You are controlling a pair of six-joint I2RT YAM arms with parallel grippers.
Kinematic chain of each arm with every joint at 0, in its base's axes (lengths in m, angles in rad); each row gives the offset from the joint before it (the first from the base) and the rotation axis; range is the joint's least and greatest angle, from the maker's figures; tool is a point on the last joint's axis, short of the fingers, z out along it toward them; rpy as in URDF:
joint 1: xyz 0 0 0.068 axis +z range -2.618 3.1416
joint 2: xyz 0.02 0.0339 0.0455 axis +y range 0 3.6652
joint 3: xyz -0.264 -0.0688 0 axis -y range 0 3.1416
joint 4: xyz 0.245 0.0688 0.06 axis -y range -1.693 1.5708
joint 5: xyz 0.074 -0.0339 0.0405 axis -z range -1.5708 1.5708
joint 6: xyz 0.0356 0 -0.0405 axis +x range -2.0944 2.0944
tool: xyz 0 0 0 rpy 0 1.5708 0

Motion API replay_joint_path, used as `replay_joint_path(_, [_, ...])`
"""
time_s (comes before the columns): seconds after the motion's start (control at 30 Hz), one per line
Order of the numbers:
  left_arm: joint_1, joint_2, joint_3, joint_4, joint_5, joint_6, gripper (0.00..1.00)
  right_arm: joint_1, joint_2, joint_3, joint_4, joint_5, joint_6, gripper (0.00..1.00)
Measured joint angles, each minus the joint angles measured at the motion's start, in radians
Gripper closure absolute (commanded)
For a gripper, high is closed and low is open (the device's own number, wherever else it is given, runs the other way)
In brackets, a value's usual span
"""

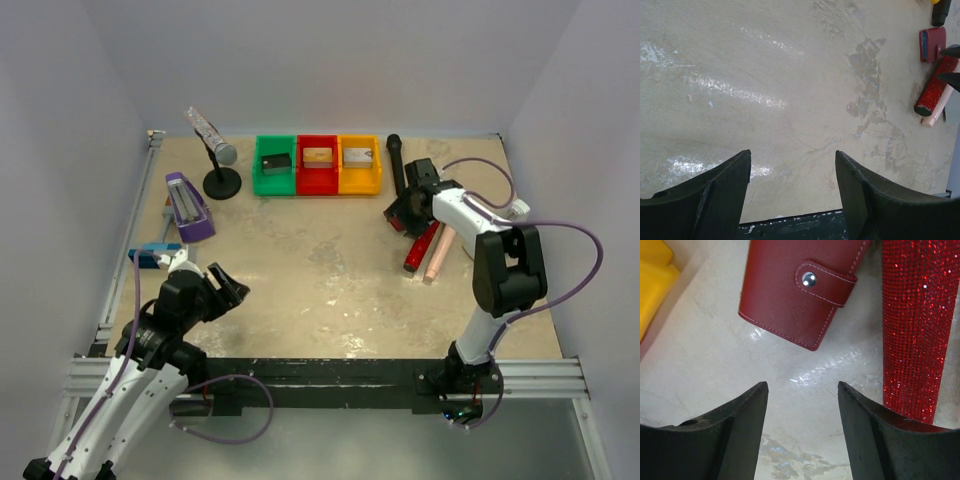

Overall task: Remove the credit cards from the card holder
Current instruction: Move the card holder to the center of the board.

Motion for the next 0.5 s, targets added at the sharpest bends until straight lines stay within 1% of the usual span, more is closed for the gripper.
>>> replay_joint_path(0.13, [0.0,0.0,0.0,-0.007,-0.021,-0.006,0.28,0.0,0.007,0.055,-0.015,0.027,-0.023,0.41])
replay_joint_path(0.27, [0.0,0.0,0.0,-0.007,-0.03,-0.006,0.28,-0.011,0.024,0.156,-0.052,0.056,-0.069,0.48])
replay_joint_path(0.33, [0.0,0.0,-0.001,-0.007,-0.035,-0.006,0.28,-0.024,0.034,0.191,-0.066,0.061,-0.09,0.5])
replay_joint_path(0.37, [0.0,0.0,-0.001,-0.007,-0.035,-0.006,0.28,-0.03,0.043,0.206,-0.072,0.063,-0.098,0.55])
replay_joint_path(0.5, [0.0,0.0,-0.007,-0.007,-0.042,-0.006,0.28,-0.068,0.085,0.227,-0.105,0.077,-0.122,0.56])
